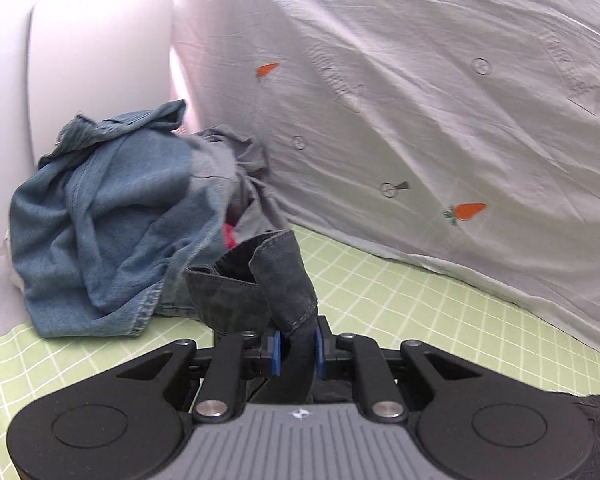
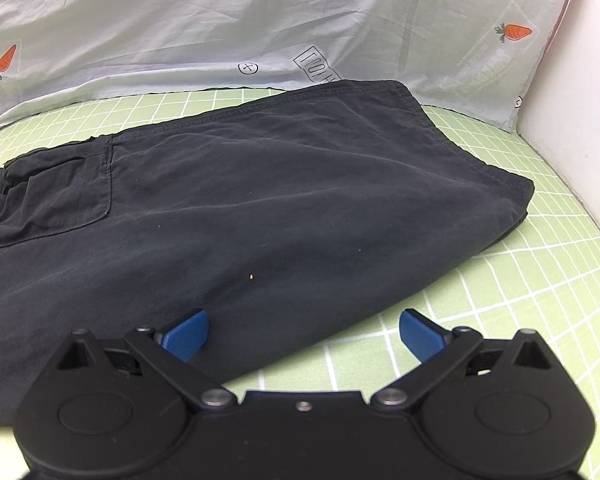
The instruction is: Fold clothes
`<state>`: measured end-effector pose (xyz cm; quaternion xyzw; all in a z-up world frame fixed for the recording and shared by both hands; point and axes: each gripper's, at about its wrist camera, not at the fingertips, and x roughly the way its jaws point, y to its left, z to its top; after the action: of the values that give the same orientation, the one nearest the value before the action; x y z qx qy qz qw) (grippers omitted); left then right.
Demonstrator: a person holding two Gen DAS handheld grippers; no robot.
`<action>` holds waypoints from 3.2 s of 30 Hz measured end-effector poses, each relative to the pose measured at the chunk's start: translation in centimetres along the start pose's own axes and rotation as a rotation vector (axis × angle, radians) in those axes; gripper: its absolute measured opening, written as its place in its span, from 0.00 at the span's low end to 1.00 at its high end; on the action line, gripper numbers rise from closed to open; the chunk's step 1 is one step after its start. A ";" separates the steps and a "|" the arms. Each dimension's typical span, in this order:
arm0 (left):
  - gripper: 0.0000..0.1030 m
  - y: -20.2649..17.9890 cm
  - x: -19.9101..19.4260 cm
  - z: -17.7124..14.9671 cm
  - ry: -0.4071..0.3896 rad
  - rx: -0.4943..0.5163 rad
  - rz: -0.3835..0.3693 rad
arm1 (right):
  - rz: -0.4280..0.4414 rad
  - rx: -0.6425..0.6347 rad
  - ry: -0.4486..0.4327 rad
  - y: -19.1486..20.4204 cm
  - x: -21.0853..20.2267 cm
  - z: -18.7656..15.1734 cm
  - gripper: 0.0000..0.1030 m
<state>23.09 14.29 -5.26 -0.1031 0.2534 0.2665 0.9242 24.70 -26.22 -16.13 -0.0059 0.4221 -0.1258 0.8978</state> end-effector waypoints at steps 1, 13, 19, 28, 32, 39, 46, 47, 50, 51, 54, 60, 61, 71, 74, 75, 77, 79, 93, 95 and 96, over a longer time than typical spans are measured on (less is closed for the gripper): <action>0.14 -1.2 -0.1 -0.1 0.004 0.017 -0.039 | 0.000 -0.002 0.001 0.0 0.0 0.0 1.00; 0.22 -13.2 1.8 -9.5 0.290 0.343 -0.385 | 0.010 -0.023 0.011 -0.3 0.1 0.1 1.00; 0.46 -15.2 2.4 -12.5 0.313 0.483 -0.390 | 0.015 -0.025 0.016 -0.3 -0.1 0.2 1.00; 0.65 -14.2 1.2 -9.1 0.393 0.433 -0.415 | 0.067 -0.059 -0.030 1.5 -1.6 1.5 1.00; 0.68 -12.4 -0.1 -7.2 0.362 0.436 -0.381 | 0.113 -0.088 -0.044 3.6 -2.0 2.4 1.00; 0.73 -7.5 0.7 -5.1 0.326 0.416 -0.231 | 0.243 -0.191 -0.077 10.2 -3.8 3.0 1.00; 0.81 -3.3 3.5 -4.9 0.389 0.315 -0.239 | 0.378 -0.282 -0.115 17.6 -6.0 4.1 0.99; 0.82 -3.2 3.6 -5.0 0.392 0.310 -0.244 | 0.395 -0.290 -0.119 18.5 -6.2 4.3 0.99; 0.83 -2.9 4.2 -5.1 0.403 0.294 -0.258 | 0.443 -0.311 -0.119 20.9 -6.7 4.7 0.98; 0.84 -2.8 4.4 -5.2 0.407 0.289 -0.263 | 0.454 -0.316 -0.108 21.5 -6.6 4.8 0.95; 0.86 -2.4 4.9 -5.4 0.417 0.274 -0.277 | 0.470 -0.321 -0.053 23.0 -5.8 5.0 0.81; 0.87 -2.4 5.2 -5.5 0.420 0.259 -0.291 | 0.566 -0.322 0.079 24.6 -4.1 4.3 0.45; 0.87 -2.5 5.0 -5.4 0.415 0.262 -0.289 | 0.569 -0.343 0.071 24.8 -4.2 4.0 0.33; 0.87 -4.1 3.1 -4.5 0.362 0.288 -0.271 | 0.624 -0.315 -0.109 20.3 -7.3 4.6 0.07; 0.87 -5.8 1.5 -3.8 0.323 0.304 -0.296 | 0.601 -0.305 -0.201 18.0 -9.0 5.5 0.07; 0.87 -6.4 1.0 -3.6 0.312 0.308 -0.308 | 0.592 -0.297 -0.225 17.2 -9.5 5.8 0.07; 0.87 -7.6 0.0 -3.3 0.295 0.314 -0.338 | 0.569 -0.266 -0.259 15.1 -10.1 6.4 0.07; 0.87 -9.5 -1.0 -3.5 0.282 0.323 -0.380 | 0.544 -0.236 -0.287 12.9 -10.6 7.0 0.07; 0.90 -19.5 0.0 -12.6 0.374 0.573 -0.366 | 0.440 -0.149 0.019 5.5 -0.6 3.3 0.09; 0.92 -19.8 0.0 -13.0 0.370 0.587 -0.349 | 0.440 -0.161 0.036 5.7 0.4 3.0 0.10; 0.93 -19.9 0.1 -13.0 0.377 0.585 -0.342 | 0.437 -0.162 0.040 5.7 0.6 3.0 0.11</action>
<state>28.61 -6.53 -15.27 0.0768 0.4631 0.0013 0.8830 28.58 -21.13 -15.35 0.0162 0.4398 0.1059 0.8917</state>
